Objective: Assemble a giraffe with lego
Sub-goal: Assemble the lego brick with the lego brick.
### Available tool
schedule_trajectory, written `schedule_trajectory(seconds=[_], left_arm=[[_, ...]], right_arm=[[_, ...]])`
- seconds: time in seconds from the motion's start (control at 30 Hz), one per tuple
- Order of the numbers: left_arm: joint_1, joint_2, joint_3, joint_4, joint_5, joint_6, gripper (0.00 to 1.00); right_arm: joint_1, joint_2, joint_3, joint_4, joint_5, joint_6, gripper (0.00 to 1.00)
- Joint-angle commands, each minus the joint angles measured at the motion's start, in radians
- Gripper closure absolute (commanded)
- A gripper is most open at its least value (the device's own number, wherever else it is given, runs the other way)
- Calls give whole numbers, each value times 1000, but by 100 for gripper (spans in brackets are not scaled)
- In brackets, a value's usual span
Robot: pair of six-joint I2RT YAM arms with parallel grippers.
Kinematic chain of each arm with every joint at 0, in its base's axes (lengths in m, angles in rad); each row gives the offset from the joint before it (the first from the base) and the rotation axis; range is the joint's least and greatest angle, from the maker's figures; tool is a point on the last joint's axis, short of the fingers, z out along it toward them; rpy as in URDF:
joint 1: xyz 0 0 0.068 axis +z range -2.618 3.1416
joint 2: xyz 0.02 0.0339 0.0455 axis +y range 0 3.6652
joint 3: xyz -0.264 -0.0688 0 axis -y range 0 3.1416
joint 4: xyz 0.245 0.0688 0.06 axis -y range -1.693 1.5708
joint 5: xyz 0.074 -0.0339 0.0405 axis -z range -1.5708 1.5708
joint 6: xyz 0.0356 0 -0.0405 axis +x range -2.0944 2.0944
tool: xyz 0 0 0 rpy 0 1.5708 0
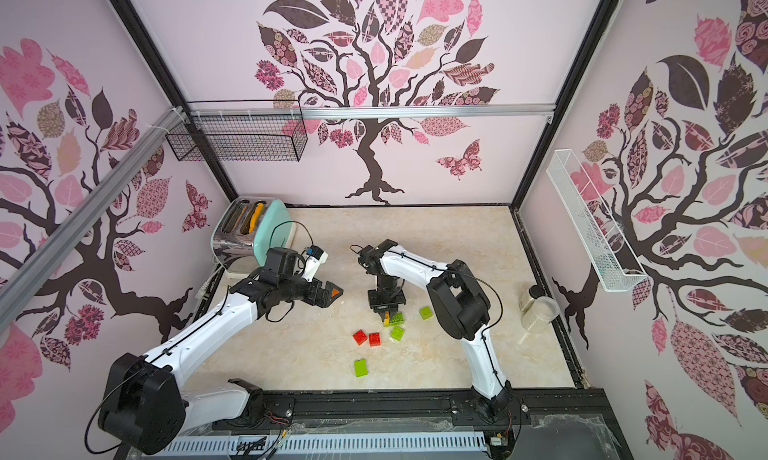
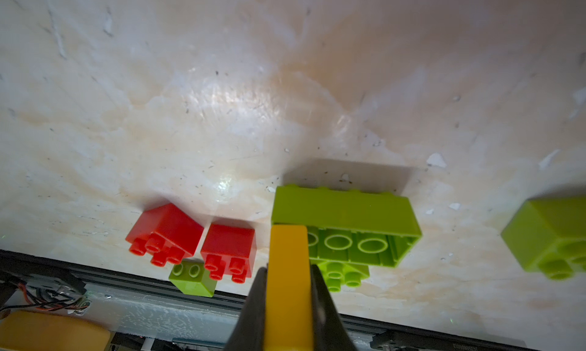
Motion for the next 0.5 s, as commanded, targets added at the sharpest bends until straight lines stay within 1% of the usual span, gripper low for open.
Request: schedule_trajectory(seconds=[0.0,0.1,0.27,0.47], left_arm=[[2,-13,-13,22,6,1,5],[1,-13,-15,24,6,5,5],[2,-17,-16,21,8,35,2],[2,-26,0,-3,11,98,2]], right_arm=[[17,90,-58,13,77,14,100],[20,61,-44,30,86,36,99],[30,16,-17,32,84,39,82],[32,-91,-10,45,74,33,68]])
